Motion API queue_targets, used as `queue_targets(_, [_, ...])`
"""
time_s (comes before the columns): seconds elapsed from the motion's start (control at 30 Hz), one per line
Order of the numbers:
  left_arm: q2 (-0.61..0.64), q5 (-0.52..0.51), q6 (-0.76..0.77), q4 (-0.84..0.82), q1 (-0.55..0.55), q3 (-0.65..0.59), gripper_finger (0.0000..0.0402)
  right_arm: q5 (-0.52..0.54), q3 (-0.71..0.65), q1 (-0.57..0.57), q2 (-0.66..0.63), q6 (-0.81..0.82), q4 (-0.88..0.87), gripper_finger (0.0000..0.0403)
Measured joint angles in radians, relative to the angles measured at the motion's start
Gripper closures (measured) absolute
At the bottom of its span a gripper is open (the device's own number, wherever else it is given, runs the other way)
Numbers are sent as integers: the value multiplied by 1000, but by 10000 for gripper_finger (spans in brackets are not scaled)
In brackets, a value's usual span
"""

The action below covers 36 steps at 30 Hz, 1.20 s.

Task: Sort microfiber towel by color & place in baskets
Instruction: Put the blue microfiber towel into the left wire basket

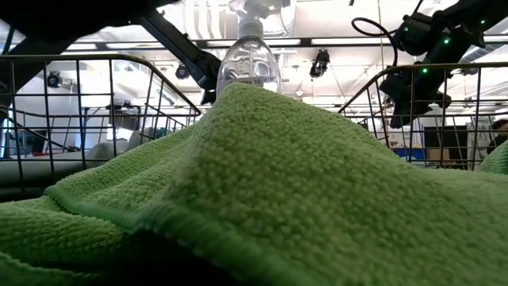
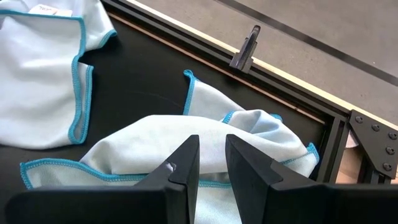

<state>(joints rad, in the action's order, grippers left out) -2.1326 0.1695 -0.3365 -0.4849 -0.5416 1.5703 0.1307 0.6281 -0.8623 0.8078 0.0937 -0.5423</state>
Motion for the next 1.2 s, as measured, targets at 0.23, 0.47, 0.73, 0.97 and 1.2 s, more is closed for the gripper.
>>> queue_targets(0.23, [33,-67,-18,12,-10,0,276,0,0,0,0,0,0,330])
queue_targets(0.47, [30,-60,-17,17,-34,0,276,0,0,0,0,0,0,330])
queue_targets(0.73, [24,-46,-14,22,-46,0,276,0,0,0,0,0,0,330])
queue_targets(0.97, [24,51,17,17,-46,-1,276,0,0,0,0,0,0,330])
queue_targets(1.2, [-4,52,31,12,-49,-3,276,0,0,0,0,0,0,330])
